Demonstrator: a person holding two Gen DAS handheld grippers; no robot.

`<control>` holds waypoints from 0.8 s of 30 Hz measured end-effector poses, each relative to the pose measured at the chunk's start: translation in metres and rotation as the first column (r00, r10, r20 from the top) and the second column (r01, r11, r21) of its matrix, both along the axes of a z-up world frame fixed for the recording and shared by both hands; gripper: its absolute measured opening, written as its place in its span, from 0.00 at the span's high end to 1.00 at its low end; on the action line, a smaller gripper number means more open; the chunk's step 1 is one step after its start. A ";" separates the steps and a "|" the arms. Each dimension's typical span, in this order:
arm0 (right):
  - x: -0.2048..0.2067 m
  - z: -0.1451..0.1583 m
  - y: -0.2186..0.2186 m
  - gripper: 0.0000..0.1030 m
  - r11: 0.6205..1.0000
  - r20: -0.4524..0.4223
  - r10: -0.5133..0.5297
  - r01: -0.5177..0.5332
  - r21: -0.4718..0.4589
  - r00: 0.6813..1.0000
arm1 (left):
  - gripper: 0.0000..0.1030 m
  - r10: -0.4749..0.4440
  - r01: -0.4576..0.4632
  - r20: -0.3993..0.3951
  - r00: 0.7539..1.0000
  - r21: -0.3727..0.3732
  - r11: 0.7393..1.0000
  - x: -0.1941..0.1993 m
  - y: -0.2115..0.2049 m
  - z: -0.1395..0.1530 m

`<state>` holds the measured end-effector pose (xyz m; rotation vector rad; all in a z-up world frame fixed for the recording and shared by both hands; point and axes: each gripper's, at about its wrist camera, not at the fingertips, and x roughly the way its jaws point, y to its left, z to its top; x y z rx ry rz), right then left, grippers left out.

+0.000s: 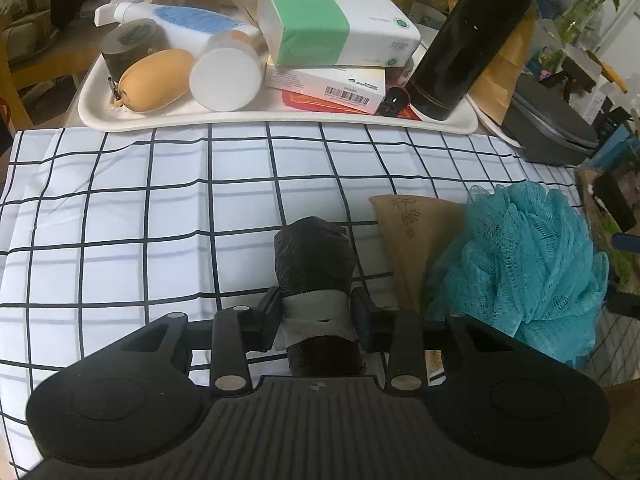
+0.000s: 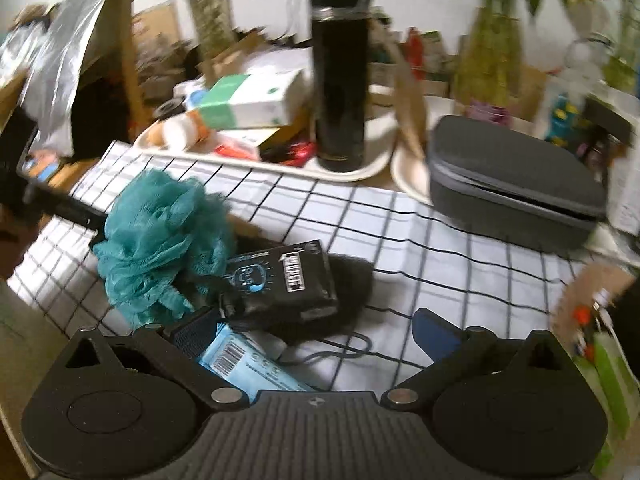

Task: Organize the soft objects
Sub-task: 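Grasp the black cartoon tissue packet with the right gripper while the left gripper holds the cylinder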

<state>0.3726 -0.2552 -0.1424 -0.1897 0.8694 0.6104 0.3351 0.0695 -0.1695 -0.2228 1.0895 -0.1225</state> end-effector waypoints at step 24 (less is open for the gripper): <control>0.001 -0.012 0.036 0.30 0.976 0.086 0.116 -0.098 -0.194 0.989 | 0.65 -0.005 0.005 0.047 0.999 -0.008 1.000 -0.004 0.000 0.009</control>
